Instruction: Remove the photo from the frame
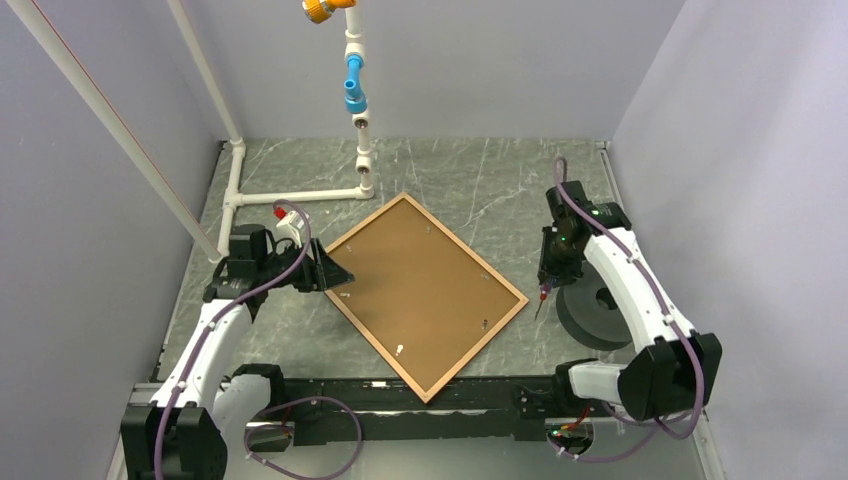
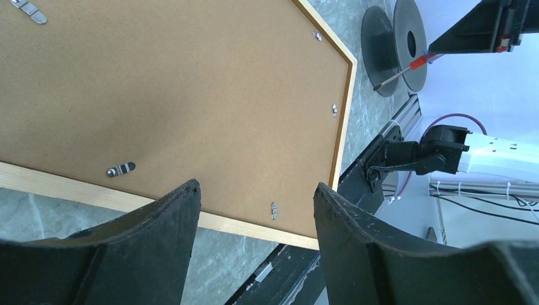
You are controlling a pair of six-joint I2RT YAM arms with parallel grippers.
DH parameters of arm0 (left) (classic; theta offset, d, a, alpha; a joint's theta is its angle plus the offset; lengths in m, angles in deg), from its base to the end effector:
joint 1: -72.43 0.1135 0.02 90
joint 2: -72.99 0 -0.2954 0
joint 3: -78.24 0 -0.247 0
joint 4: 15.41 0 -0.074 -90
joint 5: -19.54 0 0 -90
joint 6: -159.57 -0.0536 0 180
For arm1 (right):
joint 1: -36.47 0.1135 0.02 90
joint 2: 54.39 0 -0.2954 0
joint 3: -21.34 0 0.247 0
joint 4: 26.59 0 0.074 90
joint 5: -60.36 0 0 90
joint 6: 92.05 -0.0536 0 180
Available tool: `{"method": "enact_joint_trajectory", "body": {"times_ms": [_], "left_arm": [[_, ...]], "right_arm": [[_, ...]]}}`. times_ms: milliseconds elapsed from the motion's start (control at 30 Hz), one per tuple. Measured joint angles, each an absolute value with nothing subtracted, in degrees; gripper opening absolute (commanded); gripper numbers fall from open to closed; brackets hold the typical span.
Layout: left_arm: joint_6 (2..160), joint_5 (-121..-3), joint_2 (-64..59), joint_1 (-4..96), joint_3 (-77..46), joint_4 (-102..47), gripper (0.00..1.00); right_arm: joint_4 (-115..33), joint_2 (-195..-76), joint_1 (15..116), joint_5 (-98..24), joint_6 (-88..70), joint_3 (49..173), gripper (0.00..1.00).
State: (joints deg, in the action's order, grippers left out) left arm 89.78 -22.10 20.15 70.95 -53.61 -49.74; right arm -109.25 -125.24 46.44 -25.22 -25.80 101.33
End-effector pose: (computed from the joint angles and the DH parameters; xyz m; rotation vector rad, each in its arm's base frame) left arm 0.1718 -0.0445 0.2597 0.1052 2.2152 -1.1508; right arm 0.2008 0.0311 0.3096 0.3570 2.8217 0.0144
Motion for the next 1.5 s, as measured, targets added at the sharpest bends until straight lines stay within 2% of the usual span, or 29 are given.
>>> {"method": "enact_joint_trajectory", "body": {"times_ms": [533,767,1000,1300,1500], "left_arm": [[89.76,-21.73,20.13,71.50,-53.61,-49.41,0.68],[89.78,-21.64,19.84,71.74,-53.61,-49.21,0.68],[89.78,-21.64,19.08,71.94,-53.61,-49.06,0.68],[89.76,-21.66,19.06,71.94,-53.61,-49.04,0.68],[89.76,-21.66,18.88,71.94,-53.61,-49.04,0.68]], "right_arm": [[-110.86,-140.19,53.42,-18.60,-26.78,101.68,0.00],[-109.92,-147.16,53.55,-14.33,-26.65,102.99,0.04],[-106.08,-151.73,52.91,-12.17,-25.60,102.84,0.11],[-101.55,-155.06,52.41,-11.78,-24.42,101.90,0.25],[-97.97,-156.54,52.41,-11.30,-24.79,99.38,0.38]]}}
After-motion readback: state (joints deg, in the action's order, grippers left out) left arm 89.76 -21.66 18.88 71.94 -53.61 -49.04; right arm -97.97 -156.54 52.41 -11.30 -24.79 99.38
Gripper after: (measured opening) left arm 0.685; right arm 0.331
